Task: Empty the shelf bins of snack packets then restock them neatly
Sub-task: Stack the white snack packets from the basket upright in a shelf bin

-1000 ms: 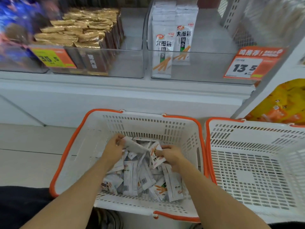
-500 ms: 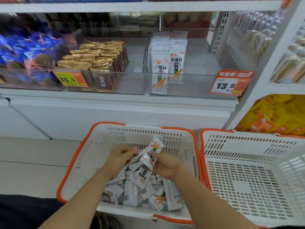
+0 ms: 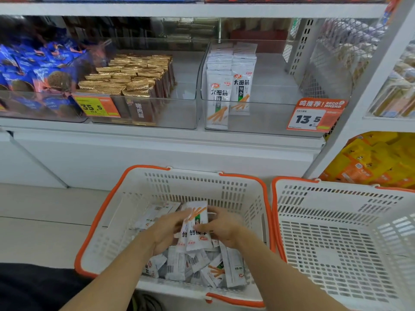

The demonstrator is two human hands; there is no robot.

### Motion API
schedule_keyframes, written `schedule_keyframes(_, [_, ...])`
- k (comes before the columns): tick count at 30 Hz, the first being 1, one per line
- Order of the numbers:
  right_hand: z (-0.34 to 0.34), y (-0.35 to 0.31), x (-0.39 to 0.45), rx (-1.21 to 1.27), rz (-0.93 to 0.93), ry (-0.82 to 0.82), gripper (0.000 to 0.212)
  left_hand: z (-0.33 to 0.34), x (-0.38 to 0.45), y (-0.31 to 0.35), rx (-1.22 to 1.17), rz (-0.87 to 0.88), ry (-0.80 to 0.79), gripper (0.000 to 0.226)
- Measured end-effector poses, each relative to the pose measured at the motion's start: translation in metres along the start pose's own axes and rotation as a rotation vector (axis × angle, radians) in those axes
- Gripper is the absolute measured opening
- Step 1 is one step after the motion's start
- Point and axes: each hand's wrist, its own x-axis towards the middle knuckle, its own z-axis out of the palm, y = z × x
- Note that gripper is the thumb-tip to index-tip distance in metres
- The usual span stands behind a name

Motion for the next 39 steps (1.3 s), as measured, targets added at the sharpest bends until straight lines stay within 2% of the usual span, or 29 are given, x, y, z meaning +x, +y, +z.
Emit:
schedule_keyframes(3, [0.006, 0.007, 0.003, -0.209, 0.032, -0.057, 0.105, 0.0, 0.009, -0.013, 0.071, -0.028, 0.135, 0.036])
schedule_keyframes(4, [0.007, 0.011, 0.005, -0.226, 0.045, -0.062, 0.102, -0.002, 0.013, -0.018, 0.031, -0.038, 0.197, 0.033])
schedule_keyframes(7, [0.003, 0.023, 0.006, -0.319, 0.086, -0.063, 0.069, -0.003, 0.02, -0.032, -0.106, -0.083, 0.247, 0.018])
schedule_keyframes(9, [-0.001, 0.028, 0.004, -0.345, 0.065, -0.047, 0.03, -0.005, 0.022, -0.04, -0.102, -0.136, 0.179, 0.021])
schedule_keyframes(10, [-0.005, 0.03, 0.005, -0.328, 0.047, -0.03, 0.019, -0.009, 0.024, -0.043, -0.071, -0.157, 0.147, 0.027])
schedule_keyframes(13, [-0.017, 0.03, 0.013, -0.4, 0.045, -0.05, 0.028, -0.03, 0.027, -0.041, 0.186, -0.14, 0.104, 0.076])
schedule_keyframes(15, [-0.02, 0.024, 0.02, -0.652, 0.057, -0.148, 0.045, -0.04, 0.03, -0.035, 0.44, -0.084, 0.043, 0.09])
schedule_keyframes(18, [-0.01, 0.015, 0.029, -0.988, 0.034, -0.285, 0.049, -0.036, 0.033, -0.026, 0.82, -0.097, -0.161, 0.073])
schedule_keyframes(20, [-0.005, 0.013, 0.037, -0.976, -0.028, -0.251, 0.045, -0.032, 0.032, -0.024, 0.979, -0.12, -0.233, 0.047])
schedule_keyframes(21, [-0.004, 0.012, 0.041, -0.9, -0.05, -0.173, 0.042, -0.034, 0.033, -0.026, 0.999, -0.104, -0.224, 0.04])
schedule_keyframes(24, [-0.012, 0.016, 0.054, -0.615, -0.091, 0.175, 0.041, -0.055, 0.034, -0.038, 0.825, -0.143, -0.071, 0.036])
schedule_keyframes(26, [-0.015, 0.02, 0.059, -0.716, -0.09, 0.3, 0.042, -0.068, 0.036, -0.046, 0.671, -0.236, 0.016, 0.057])
schedule_keyframes(28, [-0.009, 0.027, 0.067, -0.751, -0.041, 0.263, 0.055, -0.073, 0.035, -0.05, 0.473, -0.304, 0.075, 0.055])
schedule_keyframes(30, [0.001, 0.039, 0.077, -0.717, 0.023, 0.228, 0.076, -0.074, 0.033, -0.052, 0.297, -0.356, 0.135, 0.035])
schedule_keyframes(33, [0.014, 0.056, 0.09, -0.792, 0.044, 0.281, 0.09, -0.074, 0.033, -0.056, 0.162, -0.358, 0.196, 0.024])
schedule_keyframes(34, [0.016, 0.059, 0.092, -0.802, 0.067, 0.277, 0.089, -0.075, 0.033, -0.056, 0.127, -0.349, 0.218, 0.02])
schedule_keyframes(37, [0.022, 0.05, 0.088, -0.874, 0.141, 0.181, 0.052, -0.077, 0.035, -0.057, 0.073, -0.339, 0.261, 0.01])
schedule_keyframes(39, [0.019, 0.036, 0.087, -0.796, 0.183, 0.112, 0.052, -0.076, 0.033, -0.056, 0.041, -0.324, 0.276, 0.011])
